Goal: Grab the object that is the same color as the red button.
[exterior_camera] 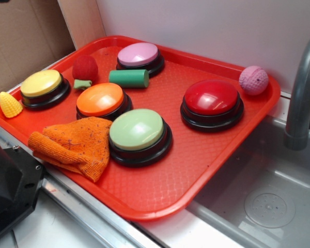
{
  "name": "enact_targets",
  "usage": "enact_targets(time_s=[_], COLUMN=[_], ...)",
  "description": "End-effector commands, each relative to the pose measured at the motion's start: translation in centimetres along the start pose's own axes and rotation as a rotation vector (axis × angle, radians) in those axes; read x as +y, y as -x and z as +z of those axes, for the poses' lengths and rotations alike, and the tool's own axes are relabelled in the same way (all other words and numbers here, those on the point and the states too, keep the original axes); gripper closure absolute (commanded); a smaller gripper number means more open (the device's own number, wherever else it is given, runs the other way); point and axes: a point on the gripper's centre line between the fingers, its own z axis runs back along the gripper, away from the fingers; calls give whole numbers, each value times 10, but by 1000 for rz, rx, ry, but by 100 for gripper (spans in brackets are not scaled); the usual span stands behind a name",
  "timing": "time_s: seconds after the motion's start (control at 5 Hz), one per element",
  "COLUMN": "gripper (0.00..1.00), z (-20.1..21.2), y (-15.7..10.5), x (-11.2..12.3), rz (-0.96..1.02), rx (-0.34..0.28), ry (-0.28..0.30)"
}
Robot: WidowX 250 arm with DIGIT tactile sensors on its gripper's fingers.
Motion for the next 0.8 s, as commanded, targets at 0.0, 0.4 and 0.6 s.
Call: enact_targets(time_s=[0.0, 0.4, 0.6], gripper=[0, 0, 0], z=[0, -22, -46], y=[0, -22, -44], x=[0, 16, 37], rz=[0, -56, 21], rx=[0, -75, -100], ry=[0, -28, -75])
